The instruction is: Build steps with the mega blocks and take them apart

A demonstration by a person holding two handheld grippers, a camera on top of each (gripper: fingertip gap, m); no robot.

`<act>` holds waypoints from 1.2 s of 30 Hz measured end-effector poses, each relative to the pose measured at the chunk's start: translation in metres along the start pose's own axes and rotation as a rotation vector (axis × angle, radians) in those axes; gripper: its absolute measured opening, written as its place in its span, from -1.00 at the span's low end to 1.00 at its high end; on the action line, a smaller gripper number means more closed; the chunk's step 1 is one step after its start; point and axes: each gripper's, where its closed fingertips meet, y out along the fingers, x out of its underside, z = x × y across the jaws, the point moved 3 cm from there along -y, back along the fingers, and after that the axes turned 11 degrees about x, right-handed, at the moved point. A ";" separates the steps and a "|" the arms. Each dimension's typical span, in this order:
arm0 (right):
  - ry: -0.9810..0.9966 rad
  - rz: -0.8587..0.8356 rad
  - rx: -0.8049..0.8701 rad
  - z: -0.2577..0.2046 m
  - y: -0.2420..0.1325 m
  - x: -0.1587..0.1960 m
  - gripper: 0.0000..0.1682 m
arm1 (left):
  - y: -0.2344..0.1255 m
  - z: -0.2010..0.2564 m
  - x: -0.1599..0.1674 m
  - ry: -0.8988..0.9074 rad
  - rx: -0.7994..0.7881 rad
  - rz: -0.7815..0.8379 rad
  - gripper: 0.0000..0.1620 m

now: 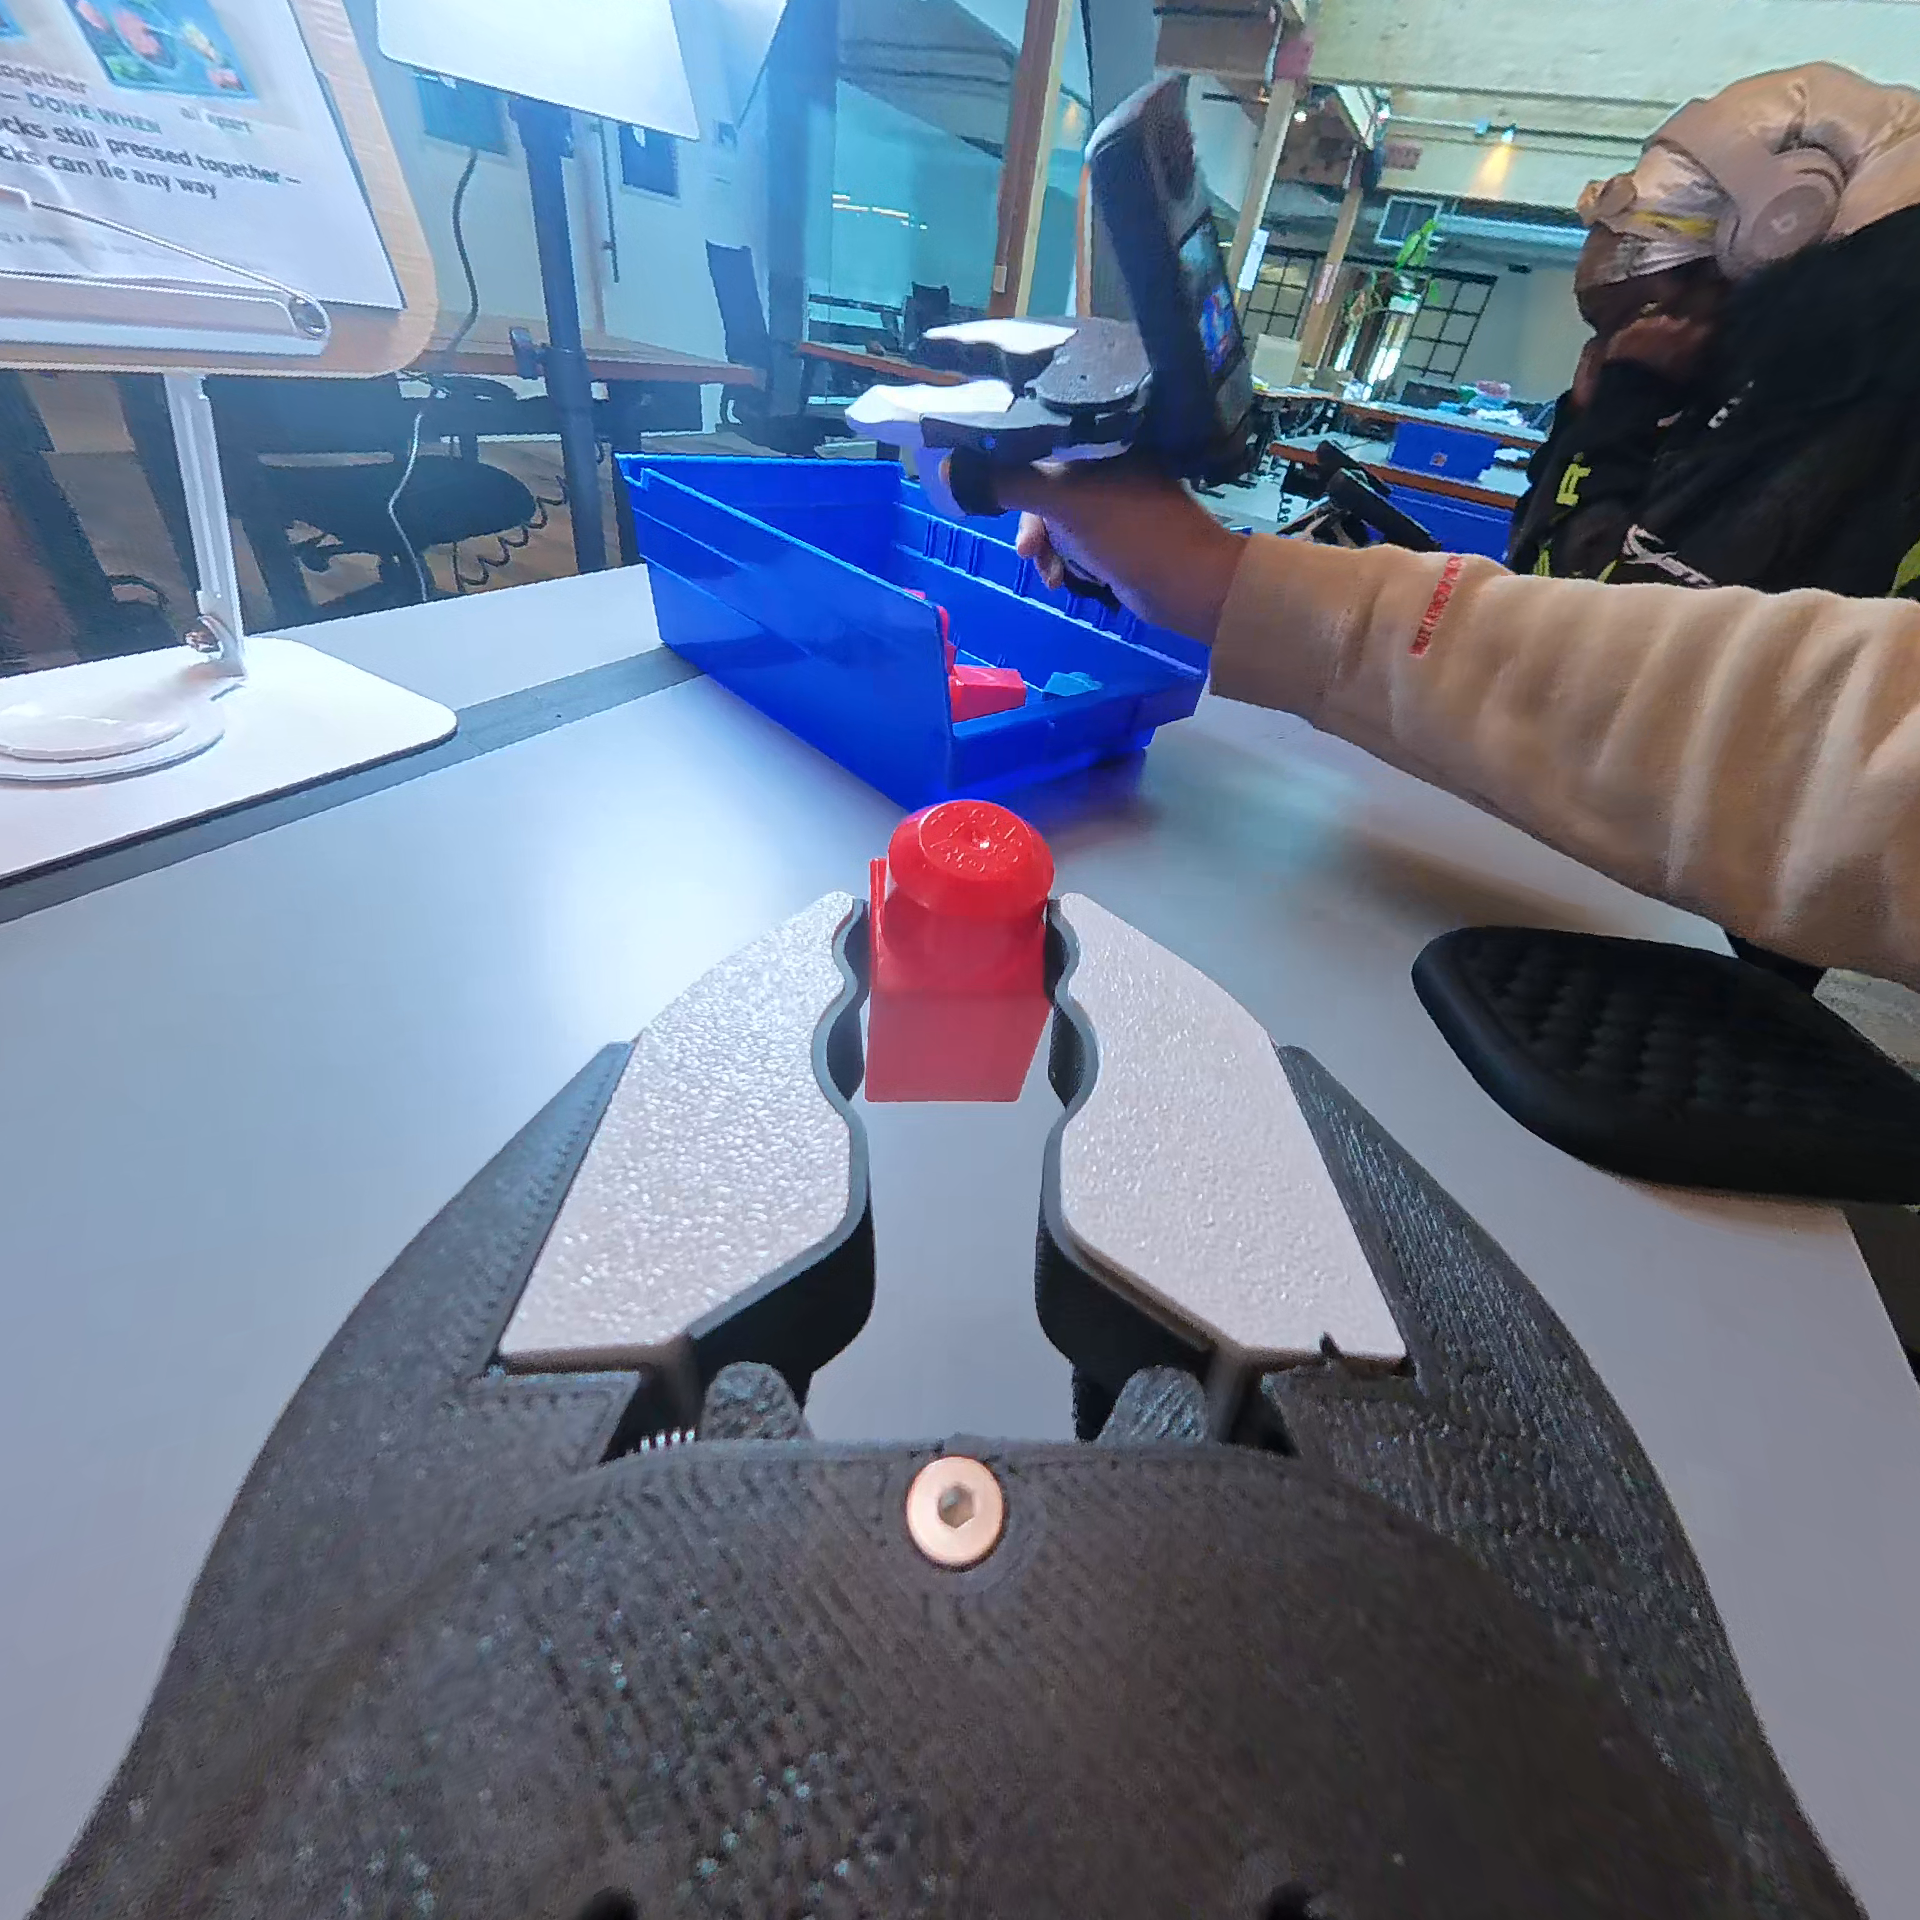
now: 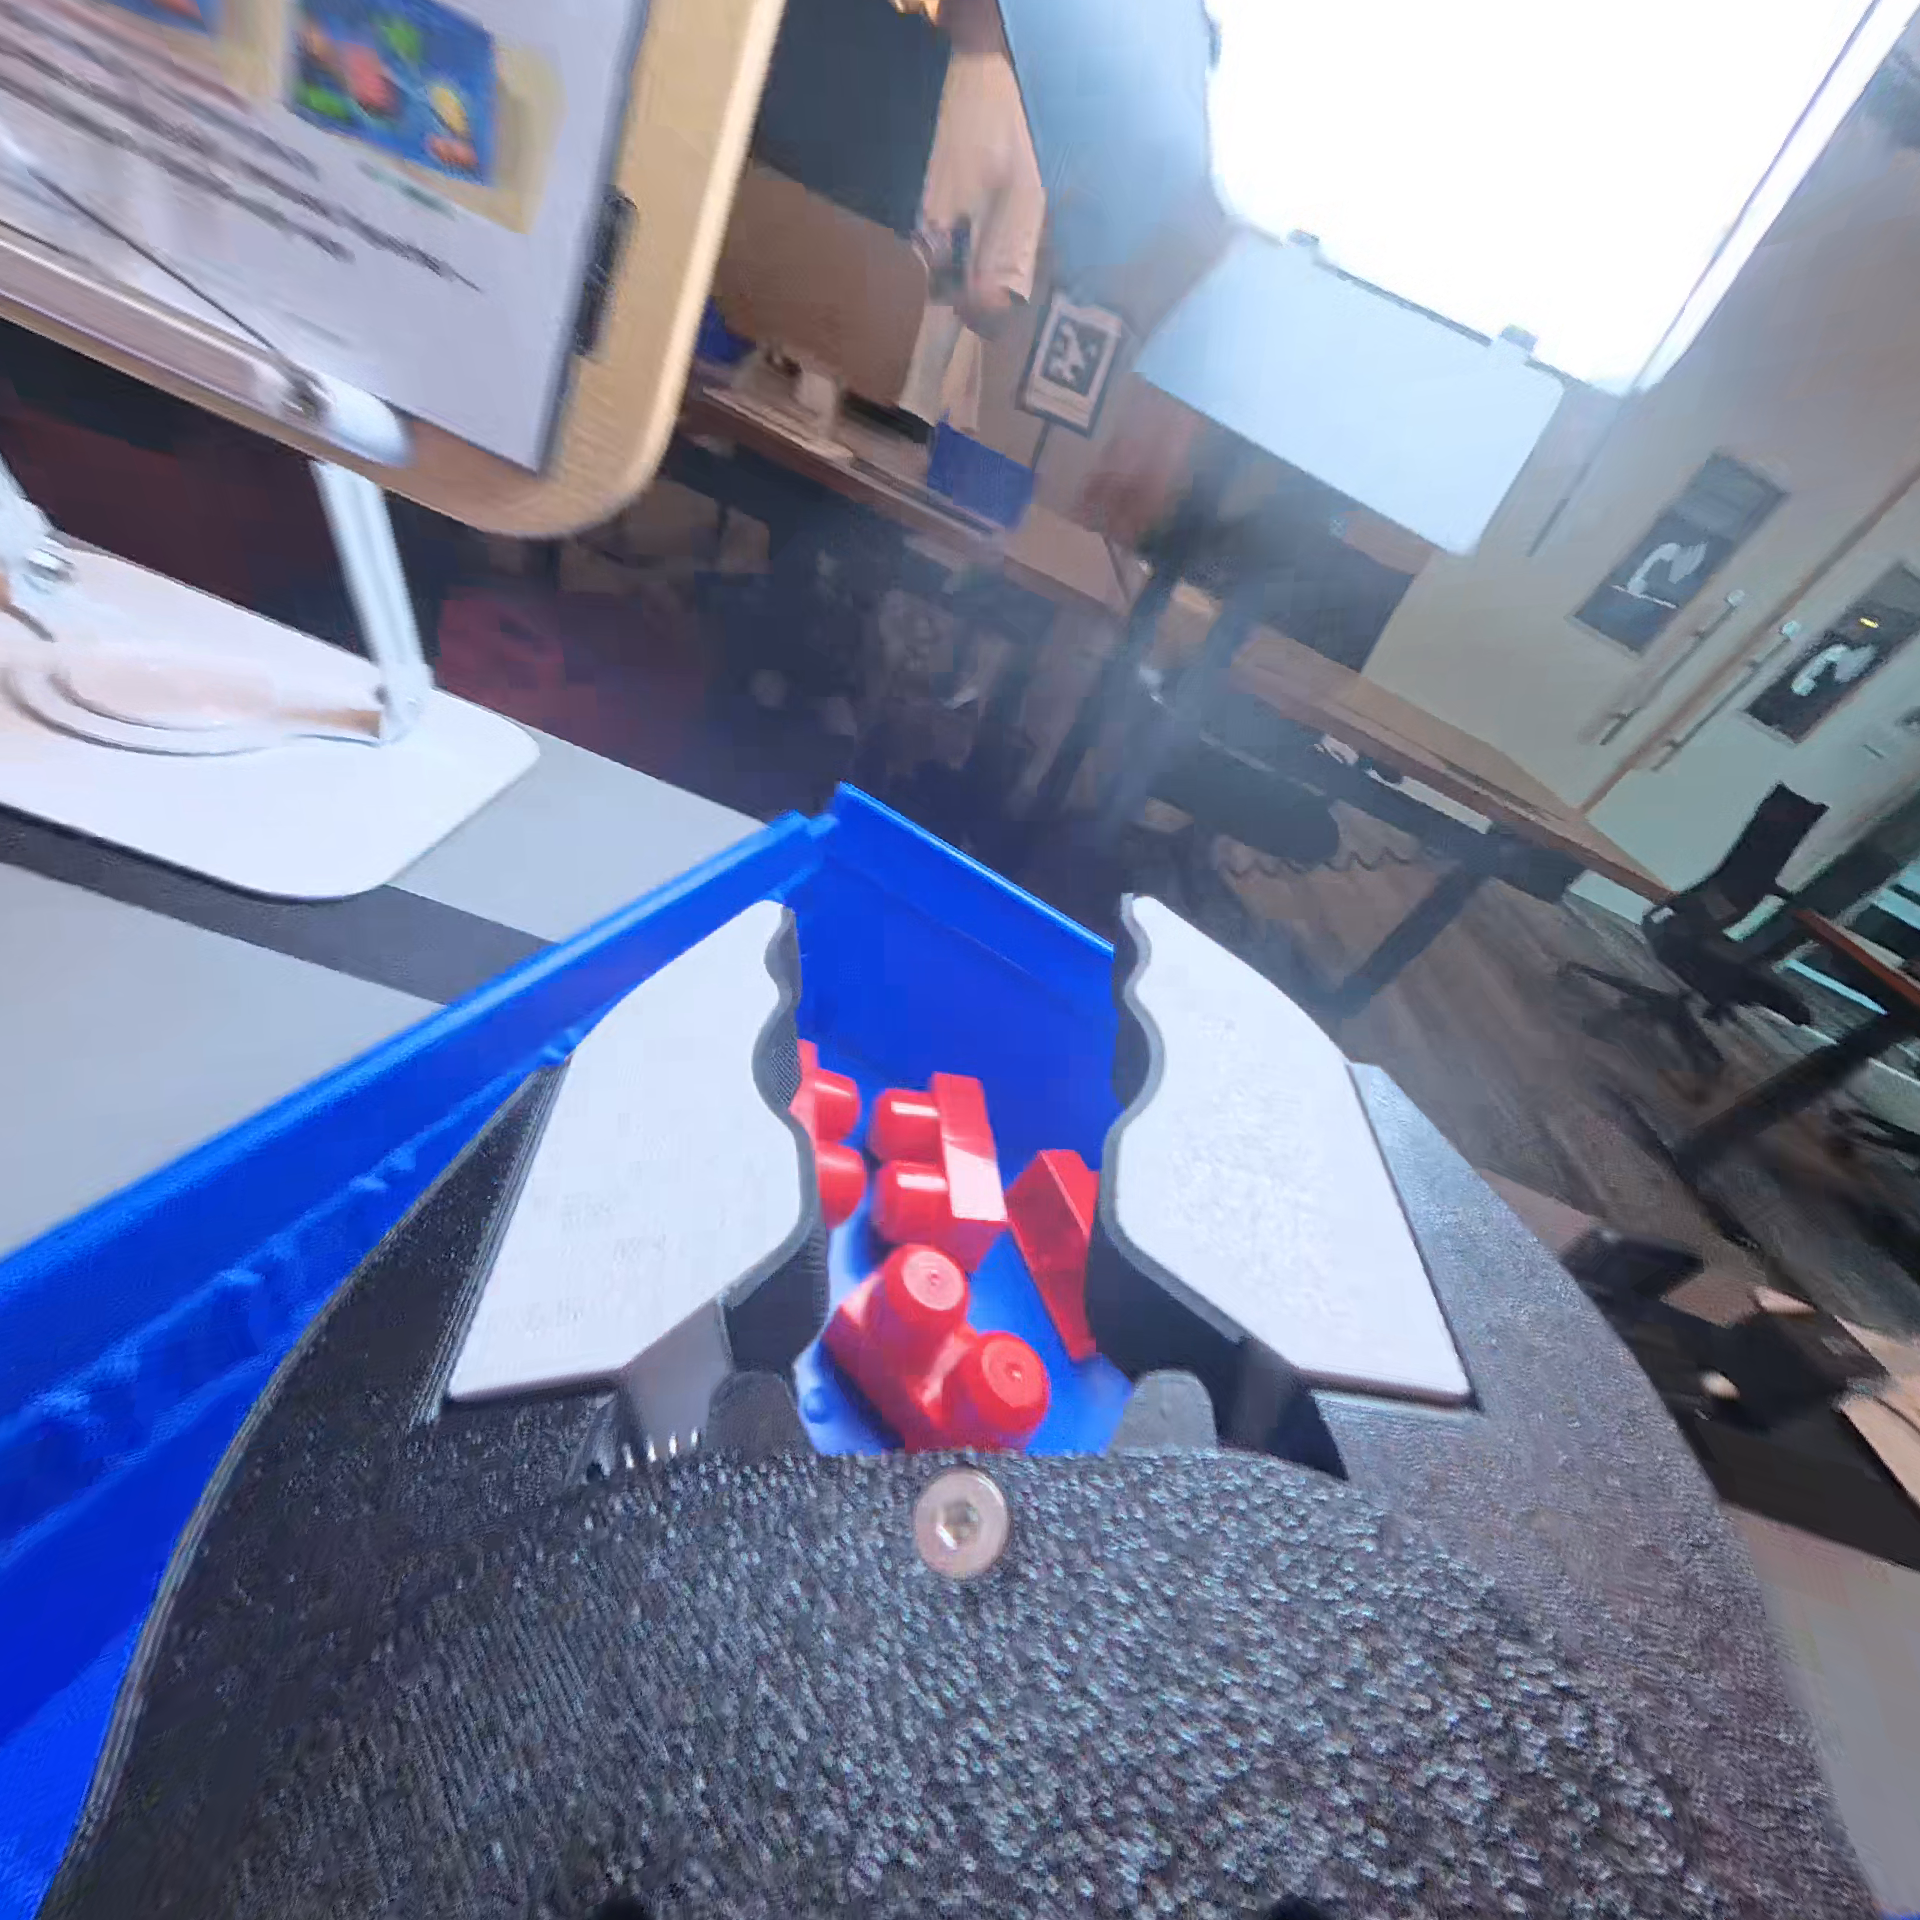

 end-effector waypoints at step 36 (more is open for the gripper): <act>-0.120 -0.413 -0.062 0.001 -0.097 0.078 -0.54 | -0.035 -0.052 -0.009 0.124 -0.134 0.015 -0.62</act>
